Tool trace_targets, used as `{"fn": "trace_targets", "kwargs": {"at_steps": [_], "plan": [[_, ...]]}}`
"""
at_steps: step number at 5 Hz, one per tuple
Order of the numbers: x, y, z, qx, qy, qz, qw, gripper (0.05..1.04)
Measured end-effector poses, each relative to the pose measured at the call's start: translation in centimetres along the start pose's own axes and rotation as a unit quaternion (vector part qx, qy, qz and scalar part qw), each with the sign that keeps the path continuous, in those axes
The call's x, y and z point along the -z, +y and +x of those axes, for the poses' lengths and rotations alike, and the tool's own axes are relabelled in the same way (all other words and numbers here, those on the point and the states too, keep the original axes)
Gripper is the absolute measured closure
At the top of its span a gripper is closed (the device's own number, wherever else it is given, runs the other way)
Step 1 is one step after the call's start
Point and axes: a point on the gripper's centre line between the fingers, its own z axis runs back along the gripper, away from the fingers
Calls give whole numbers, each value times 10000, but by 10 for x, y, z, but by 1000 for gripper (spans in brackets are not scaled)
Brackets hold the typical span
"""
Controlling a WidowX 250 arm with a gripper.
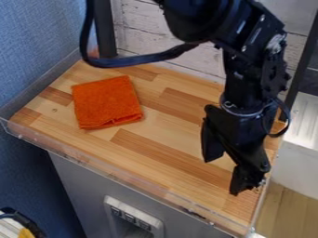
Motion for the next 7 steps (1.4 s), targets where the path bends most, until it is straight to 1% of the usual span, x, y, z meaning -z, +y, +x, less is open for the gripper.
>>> {"fn": "trace_targets", "kwargs": {"at_steps": [1, 2, 4, 5, 7], "plan": [[-4, 2, 1, -67, 30, -101, 9999, 87], [-10, 3, 3, -81, 112, -206, 9997, 87], [-13, 5, 8, -128, 375, -313, 9987, 87], [-17, 6, 8, -204, 480, -313, 9981, 85], [-15, 7, 6, -226, 621, -94, 9978, 85]]}}
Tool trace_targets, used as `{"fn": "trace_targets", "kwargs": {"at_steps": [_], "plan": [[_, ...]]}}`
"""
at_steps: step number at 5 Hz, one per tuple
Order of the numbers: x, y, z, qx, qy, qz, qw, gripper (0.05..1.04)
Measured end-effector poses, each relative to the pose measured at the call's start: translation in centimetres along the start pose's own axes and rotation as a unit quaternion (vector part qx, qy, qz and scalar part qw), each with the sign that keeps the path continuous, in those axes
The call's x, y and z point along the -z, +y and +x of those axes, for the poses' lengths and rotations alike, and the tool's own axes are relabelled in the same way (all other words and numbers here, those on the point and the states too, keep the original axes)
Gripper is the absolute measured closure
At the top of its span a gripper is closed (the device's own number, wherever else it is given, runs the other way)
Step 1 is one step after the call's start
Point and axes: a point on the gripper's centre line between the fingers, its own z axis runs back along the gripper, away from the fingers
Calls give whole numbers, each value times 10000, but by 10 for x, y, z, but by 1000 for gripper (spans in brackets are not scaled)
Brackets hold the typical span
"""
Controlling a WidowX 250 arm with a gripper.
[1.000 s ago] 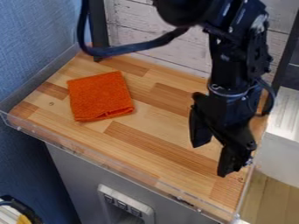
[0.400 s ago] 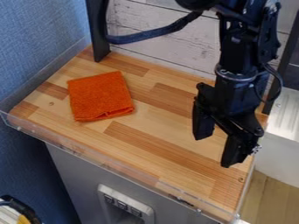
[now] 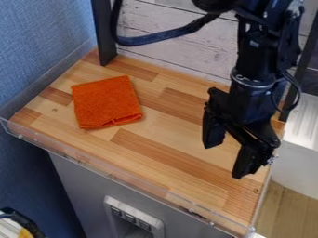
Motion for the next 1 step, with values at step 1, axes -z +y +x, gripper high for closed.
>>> {"fn": "trace_targets", "kwargs": {"at_steps": [1], "plan": [[3, -1, -2, 2, 34, 166, 9999, 85]]}}
